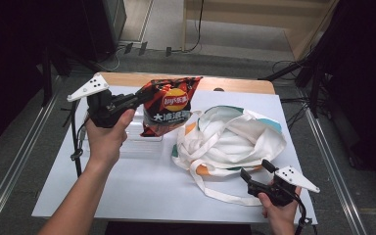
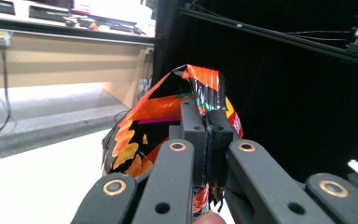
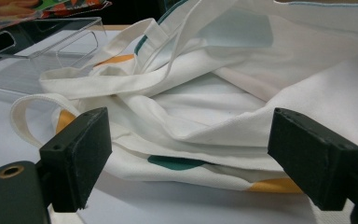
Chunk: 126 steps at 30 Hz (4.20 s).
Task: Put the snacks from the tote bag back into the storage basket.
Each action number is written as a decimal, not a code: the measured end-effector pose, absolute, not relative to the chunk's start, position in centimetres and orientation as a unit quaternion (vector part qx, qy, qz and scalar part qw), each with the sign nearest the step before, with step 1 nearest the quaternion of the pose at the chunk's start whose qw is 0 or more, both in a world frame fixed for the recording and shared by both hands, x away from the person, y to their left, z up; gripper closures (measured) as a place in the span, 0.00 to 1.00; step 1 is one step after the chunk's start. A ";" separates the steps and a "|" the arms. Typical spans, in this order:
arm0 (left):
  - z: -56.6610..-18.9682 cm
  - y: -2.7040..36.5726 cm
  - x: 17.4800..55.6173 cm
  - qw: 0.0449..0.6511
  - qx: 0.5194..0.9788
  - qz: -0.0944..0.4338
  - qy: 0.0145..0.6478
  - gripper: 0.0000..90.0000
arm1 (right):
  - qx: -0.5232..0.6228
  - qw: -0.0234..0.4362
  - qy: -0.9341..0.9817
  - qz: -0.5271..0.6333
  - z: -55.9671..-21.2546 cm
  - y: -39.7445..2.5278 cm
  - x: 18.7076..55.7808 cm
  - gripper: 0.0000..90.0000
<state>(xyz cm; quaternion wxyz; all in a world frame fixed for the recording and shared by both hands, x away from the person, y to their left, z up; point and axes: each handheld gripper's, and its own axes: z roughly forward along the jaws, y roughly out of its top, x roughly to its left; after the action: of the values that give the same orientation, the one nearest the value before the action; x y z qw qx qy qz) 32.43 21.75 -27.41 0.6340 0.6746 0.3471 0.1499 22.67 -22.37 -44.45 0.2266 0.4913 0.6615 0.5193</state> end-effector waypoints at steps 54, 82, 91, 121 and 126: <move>-41.3 29.2 34.5 0.500 0.645 0.176 0.550 0.68 | 0.496 0.207 0.673 0.508 -45.3 -21.8 22.9 0.16; -40.0 33.0 36.7 0.454 0.653 0.198 0.574 0.97 | 0.505 0.200 0.675 0.500 -45.7 -21.9 23.1 0.16; -40.1 32.5 35.0 0.466 0.651 0.184 0.571 1.00 | 0.509 0.200 0.672 0.500 -45.7 -22.2 23.1 0.16; -39.4 31.4 28.9 0.535 0.640 0.243 0.495 0.15 | 0.506 0.206 0.665 0.509 -45.4 -22.7 23.0 0.16; -39.5 31.0 27.9 0.529 0.654 0.242 0.484 0.13 | 0.506 0.209 0.664 0.509 -45.3 -22.8 23.0 0.16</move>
<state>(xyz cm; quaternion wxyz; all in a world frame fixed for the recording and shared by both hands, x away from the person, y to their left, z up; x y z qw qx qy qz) 27.90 30.98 -39.54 0.5288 0.6539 0.4841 0.2417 23.02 -22.81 -45.35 0.2087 0.5063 0.6638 0.5094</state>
